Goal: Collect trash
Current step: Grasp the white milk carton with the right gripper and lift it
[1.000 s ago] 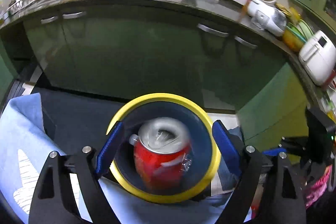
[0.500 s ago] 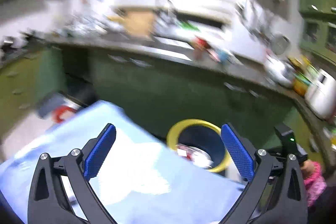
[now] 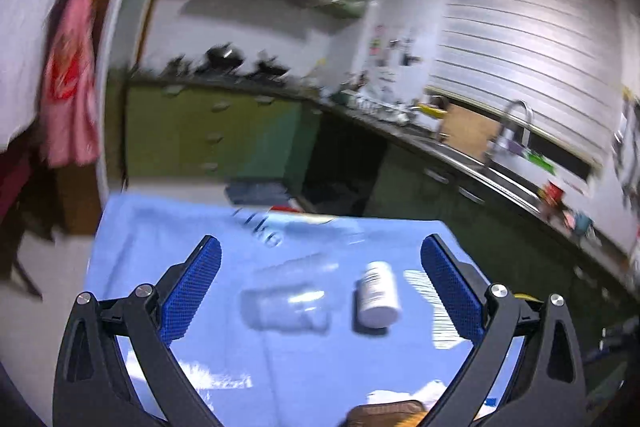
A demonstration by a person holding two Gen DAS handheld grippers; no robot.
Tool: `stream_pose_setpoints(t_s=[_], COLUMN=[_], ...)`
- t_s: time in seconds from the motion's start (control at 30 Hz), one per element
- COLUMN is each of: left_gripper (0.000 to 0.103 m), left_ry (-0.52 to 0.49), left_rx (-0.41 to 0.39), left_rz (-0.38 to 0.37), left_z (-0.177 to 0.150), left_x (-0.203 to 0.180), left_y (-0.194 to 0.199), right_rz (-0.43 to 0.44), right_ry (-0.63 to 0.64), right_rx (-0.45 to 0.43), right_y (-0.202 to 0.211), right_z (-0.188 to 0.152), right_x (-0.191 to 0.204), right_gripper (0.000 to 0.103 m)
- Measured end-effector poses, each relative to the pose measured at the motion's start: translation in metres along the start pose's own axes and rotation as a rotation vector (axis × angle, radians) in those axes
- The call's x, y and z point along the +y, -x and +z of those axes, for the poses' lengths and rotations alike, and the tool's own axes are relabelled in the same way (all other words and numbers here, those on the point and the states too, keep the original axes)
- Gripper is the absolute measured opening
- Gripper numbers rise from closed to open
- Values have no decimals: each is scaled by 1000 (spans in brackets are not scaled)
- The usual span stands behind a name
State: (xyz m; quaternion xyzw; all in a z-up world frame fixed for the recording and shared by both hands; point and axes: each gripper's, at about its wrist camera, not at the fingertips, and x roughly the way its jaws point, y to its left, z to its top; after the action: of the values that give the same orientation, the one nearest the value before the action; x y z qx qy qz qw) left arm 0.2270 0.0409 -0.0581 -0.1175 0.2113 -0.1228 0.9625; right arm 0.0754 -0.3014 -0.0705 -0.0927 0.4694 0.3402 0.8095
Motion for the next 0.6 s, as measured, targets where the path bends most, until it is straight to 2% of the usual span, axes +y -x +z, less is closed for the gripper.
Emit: stream_pose_setpoints(t_s=[0.07, 0.13, 0.3, 0.4, 0.53, 0.6], left_gripper=[98, 98, 98, 99, 98, 98], left_ry=[46, 72, 56, 56, 40, 37], left_rx=[25, 37, 42, 45, 58, 62], left_rz=[-1, 0, 24, 16, 26, 23], left_z=[-3, -7, -14, -17, -23, -24], left_x=[14, 23, 17, 18, 13, 11], left_y=[-8, -12, -23, -24, -23, -23], right_rz=[5, -2, -3, -4, 5, 7], right_ry=[54, 82, 131, 154, 170, 174], right_rx=[55, 99, 184, 215, 238, 243], right_y=[-15, -27, -46, -57, -65, -68], right_z=[6, 6, -2, -1, 1, 0], right_x=[7, 10, 16, 21, 24, 24], right_gripper=[71, 65, 56, 49, 47, 40])
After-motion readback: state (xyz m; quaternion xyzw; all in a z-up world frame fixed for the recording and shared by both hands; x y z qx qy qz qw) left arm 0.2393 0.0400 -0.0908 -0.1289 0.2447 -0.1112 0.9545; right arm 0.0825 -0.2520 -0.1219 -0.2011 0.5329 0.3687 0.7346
